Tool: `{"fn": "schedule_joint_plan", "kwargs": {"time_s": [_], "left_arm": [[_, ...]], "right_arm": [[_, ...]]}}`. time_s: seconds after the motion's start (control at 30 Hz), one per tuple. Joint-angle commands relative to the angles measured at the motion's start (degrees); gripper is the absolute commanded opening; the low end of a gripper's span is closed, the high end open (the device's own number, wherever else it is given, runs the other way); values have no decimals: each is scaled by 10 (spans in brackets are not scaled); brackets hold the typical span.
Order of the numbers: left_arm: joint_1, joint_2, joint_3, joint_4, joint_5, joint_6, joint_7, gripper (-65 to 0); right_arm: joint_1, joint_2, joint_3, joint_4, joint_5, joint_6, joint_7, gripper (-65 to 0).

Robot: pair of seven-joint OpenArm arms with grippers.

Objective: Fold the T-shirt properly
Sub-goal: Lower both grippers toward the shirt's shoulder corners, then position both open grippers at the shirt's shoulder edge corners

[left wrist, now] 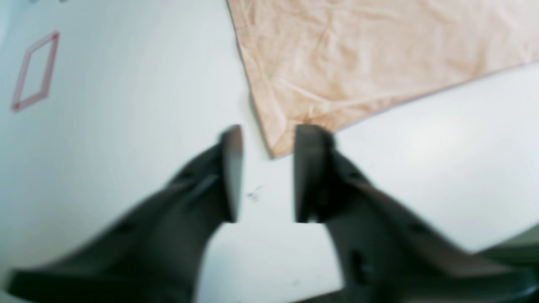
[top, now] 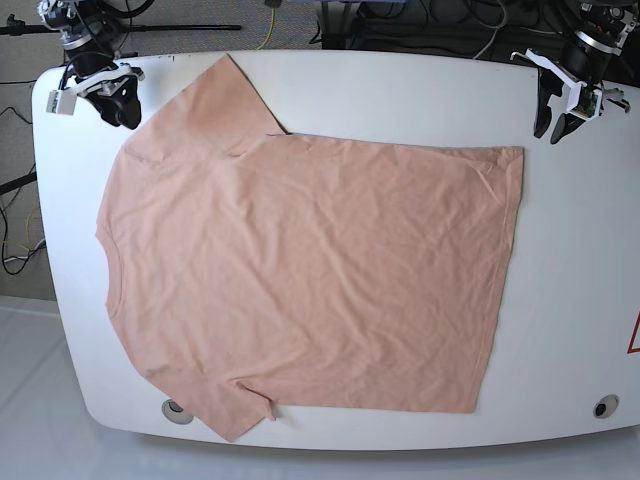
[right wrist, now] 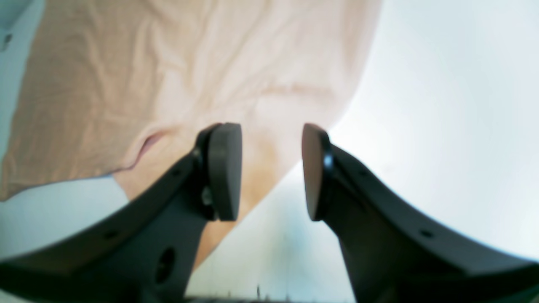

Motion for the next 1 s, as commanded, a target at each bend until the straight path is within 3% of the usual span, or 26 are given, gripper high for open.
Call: {"fn": "schedule_joint_plan", "kwargs": {"time_s": [0.0, 0.13, 0.2, 0.33, 0.97], "left_arm": [[-4, -3, -6, 12, -31, 2, 20, -566], [-10, -2, -9, 15, -59, 1, 41, -580], [-12, -6, -10, 11, -81, -3, 44, -562], [-11, -6, -9, 8, -88, -3, 25, -476], [-43, -6, -2, -12, -90, 4, 14, -464]], "right_arm": [[-4, -2, 7, -5, 21, 18, -8, -421], [-4, -3, 10, -22, 42, 25, -19, -424], [-7, -3, 10, -34, 78, 23, -12, -426], [-12, -3, 9, -42, 87, 19, 2, -427], [24, -29, 13, -53, 37, 6, 4, -426]]}}
